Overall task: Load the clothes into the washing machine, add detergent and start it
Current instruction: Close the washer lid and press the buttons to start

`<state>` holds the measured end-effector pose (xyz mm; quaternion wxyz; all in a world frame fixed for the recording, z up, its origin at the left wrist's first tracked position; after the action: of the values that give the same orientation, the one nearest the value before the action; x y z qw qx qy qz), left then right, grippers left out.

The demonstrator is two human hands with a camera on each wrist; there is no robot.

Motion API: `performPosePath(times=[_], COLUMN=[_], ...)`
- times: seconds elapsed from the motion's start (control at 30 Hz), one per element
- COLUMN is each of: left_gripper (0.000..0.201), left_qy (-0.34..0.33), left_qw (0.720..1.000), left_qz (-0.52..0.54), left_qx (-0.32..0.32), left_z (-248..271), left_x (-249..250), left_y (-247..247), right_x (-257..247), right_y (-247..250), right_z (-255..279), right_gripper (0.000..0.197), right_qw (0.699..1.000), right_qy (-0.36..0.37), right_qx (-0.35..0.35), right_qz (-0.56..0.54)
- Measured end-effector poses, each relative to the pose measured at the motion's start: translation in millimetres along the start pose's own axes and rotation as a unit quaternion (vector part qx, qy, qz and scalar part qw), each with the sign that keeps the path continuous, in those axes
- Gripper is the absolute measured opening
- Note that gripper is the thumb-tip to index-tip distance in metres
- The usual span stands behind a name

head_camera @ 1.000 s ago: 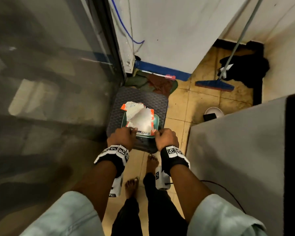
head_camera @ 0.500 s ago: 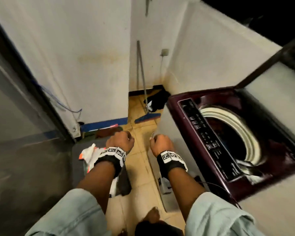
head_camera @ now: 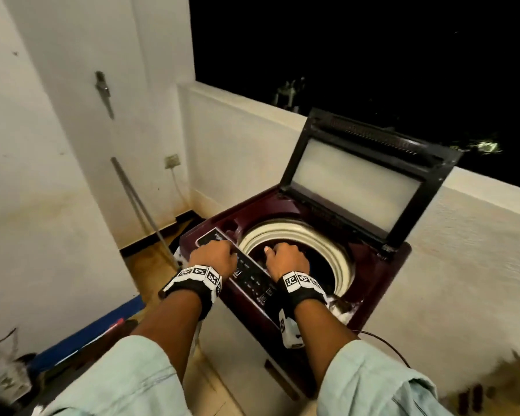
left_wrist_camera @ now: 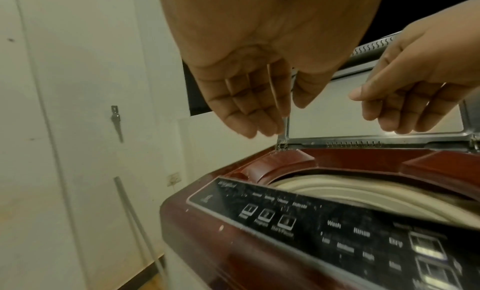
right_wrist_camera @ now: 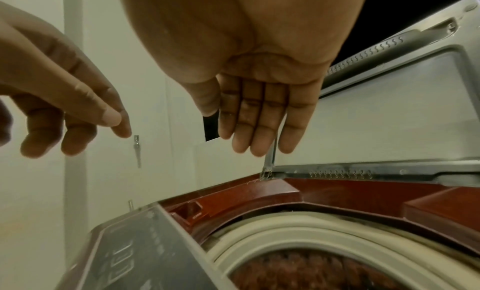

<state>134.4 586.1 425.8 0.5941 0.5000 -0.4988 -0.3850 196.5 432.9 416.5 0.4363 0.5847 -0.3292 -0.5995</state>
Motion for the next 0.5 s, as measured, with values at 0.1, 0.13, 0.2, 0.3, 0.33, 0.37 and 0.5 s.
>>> performPosePath(times=[0.1,0.13,0.2,0.3,0.33,0.37,0.5], left_gripper=[0.030,0.029,0.029,0.031,0.031,0.031,0.035], left_qy=[-0.023,-0.027,-0.042,-0.075,-0.086,-0.097,-0.160], left_qw=[1.000,0.999,0.999,0.997,0.996,0.995,0.987], left_qz=[-0.010,-0.008,-0.011,-0.028,-0.032,-0.034,-0.022], left_qx=[0.013,0.019,0.019,0.017,0.011,0.008,-0.004], left_z=[-36.3,-47.0,-71.5,-103.8,-114.1,-123.0,-163.9], left_x=[27.5,35.4,53.5,81.2,90.5,97.3,123.2], left_y=[8.7,10.6,12.9,12.3,11.2,9.9,4.4], right_x=[13.0,17.1,27.4,46.6,53.7,59.4,79.7], right_y=[24.6,31.7,48.3,68.0,73.8,78.6,97.9], right_z=[-33.2,-42.2,-61.9,-89.9,-98.1,-104.8,-132.1], right_gripper=[0.037,0.037,0.036,0.036,0.036,0.035,0.034], right_qw=[0.999,0.999,0.998,0.997,0.996,0.995,0.989], right_qy=[-0.001,-0.005,-0.016,-0.040,-0.047,-0.053,-0.087], right_qx=[0.040,0.048,0.058,0.070,0.076,0.082,0.116], right_qz=[0.009,0.011,0.014,0.015,0.014,0.015,0.018])
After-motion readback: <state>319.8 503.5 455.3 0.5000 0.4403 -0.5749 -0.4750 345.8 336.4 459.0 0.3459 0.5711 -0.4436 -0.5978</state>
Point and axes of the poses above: each hand's wrist, its own z-axis away from the middle knuckle, its own y-axis out of the back of the hand, x = y × z, the point moved 1 cm from there along -z, towards the middle knuckle, and after that the axes turned 9 degrees about -y, right-handed, at the moved point
